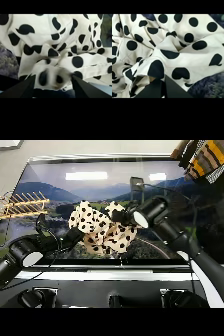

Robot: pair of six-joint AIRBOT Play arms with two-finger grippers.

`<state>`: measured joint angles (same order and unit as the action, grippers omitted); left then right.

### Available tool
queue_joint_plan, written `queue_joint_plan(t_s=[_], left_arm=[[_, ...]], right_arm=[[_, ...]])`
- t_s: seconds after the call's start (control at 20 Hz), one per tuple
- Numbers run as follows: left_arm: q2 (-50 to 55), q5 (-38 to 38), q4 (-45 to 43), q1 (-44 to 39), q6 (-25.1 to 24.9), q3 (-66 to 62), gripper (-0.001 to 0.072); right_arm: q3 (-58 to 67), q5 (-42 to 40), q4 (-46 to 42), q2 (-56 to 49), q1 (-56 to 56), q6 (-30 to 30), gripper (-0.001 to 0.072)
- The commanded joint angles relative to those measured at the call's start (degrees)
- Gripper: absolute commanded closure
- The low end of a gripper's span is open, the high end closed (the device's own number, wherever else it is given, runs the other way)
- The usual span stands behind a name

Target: Fold the clothes and pants, and hang the long-sleeved shirts on hangers.

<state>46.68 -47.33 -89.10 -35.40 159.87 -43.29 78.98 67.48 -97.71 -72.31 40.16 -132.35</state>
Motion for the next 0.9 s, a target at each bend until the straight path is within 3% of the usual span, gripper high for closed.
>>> queue_joint_plan(t_s=[0.0,0.15,0.3,0.4,0.45,0.5,0.6,0.85], left_arm=[[-1.2,0.59,0.02,5.31,-6.16,0.17,0.0167],[-4.79,-6.45,0.63,20.46,-19.19,-1.14,0.0161],[-6.12,-12.26,6.23,42.8,-40.41,-1.31,0.0162],[-6.05,-13.11,5.97,55.19,-51.98,-1.31,0.0168],[-6.03,-13.05,5.95,60.13,-55.34,-1.31,0.0202],[-5.9,-12.22,5.51,65.11,-54.55,-1.31,0.0218],[-4.59,-9.6,5.64,74.38,-53.07,-1.4,0.0158],[12.87,-11.41,8.57,92.48,-70.36,-12.74,0.0158]], right_arm=[[-0.37,-2.12,0.59,-1.79,0.79,-0.96,0.0694],[-0.37,-1.77,0.68,-1.79,0.81,-0.26,0.0694],[-0.37,-1.4,1.29,-1.79,0.79,0.17,0.0694],[-0.37,-1.38,1.81,-1.79,0.79,0.15,0.0694],[-0.37,-1.36,1.95,-1.79,0.81,0.17,0.0694],[-0.37,-1.18,1.95,-1.79,0.79,0.15,0.0694],[-0.37,-0.02,1.95,-1.79,0.79,0.15,0.0694],[-0.37,3.02,1.92,-1.79,0.79,0.15,0.0693]])
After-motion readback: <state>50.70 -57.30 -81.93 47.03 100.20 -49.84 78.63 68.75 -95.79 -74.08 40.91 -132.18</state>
